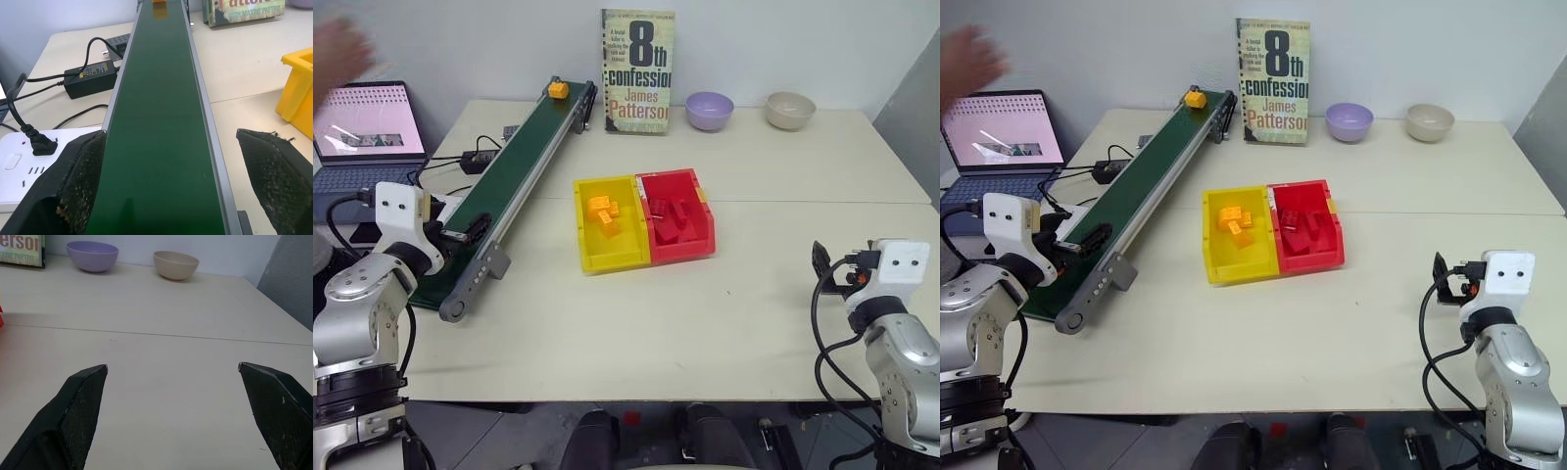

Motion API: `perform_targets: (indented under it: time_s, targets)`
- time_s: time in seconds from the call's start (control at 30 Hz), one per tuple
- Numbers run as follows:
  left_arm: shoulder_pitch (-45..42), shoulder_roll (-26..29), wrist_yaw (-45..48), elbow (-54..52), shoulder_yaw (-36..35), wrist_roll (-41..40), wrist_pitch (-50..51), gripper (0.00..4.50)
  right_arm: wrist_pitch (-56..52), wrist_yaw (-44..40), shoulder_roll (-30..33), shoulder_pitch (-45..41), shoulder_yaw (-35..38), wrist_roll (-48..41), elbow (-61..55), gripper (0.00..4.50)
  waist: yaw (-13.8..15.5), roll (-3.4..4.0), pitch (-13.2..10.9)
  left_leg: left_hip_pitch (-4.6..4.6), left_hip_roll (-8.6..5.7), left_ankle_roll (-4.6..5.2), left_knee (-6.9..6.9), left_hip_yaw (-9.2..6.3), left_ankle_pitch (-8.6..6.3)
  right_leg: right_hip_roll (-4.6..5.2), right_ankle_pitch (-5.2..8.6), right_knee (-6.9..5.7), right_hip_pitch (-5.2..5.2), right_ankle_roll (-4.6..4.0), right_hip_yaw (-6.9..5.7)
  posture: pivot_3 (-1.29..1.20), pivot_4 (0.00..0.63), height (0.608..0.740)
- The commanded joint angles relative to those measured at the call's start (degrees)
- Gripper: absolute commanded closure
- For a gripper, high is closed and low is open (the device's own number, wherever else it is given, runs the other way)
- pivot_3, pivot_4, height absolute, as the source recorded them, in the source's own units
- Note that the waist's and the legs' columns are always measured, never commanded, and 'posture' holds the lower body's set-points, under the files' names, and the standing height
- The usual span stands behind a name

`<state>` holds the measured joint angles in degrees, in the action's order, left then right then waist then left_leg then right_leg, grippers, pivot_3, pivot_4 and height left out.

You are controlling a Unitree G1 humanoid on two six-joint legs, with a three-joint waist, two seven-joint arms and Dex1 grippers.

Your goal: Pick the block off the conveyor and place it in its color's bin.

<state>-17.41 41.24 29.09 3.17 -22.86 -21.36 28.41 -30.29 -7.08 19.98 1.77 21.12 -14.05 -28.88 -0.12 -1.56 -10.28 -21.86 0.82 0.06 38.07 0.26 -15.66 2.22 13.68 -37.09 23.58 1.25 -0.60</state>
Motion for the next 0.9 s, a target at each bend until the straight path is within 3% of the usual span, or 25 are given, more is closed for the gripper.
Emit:
perform_targets:
  time_s: [0.03,0.5,0.9]
  targets:
    - [-0.3,1.1,-0.8,-1.8,-1.6,0.2,-0.1,0.08,0.9,0.3,0.4,-0.3,0.5,0.6,-1.1,0.0,0.0,0.0,0.0,0.0,0.0,0.0,0.0,0.0,0.0,0.0,0.0,0.0,0.0,0.0,0.0,0.0,0.15,0.74]
    - [1.5,0.2,-0.5,-4.7,-3.7,-2.7,0.0,0.08,0.2,-0.7,0.7,-0.8,-0.9,0.0,-1.8,0.0,0.0,0.0,0.0,0.0,0.01,0.0,0.0,0.0,0.0,0.02,0.0,0.0,0.0,0.0,0.01,0.0,0.15,0.74]
    - [0.9,-0.8,-2.1,-5.6,-4.1,-4.4,1.2,0.08,-6.7,-16.2,6.4,-9.3,-8.5,-13.1,-4.5,0.0,0.0,0.0,0.0,0.01,0.0,0.0,0.01,-0.03,0.0,-0.01,-0.01,-0.02,-0.01,0.0,-0.02,0.0,0.15,0.74]
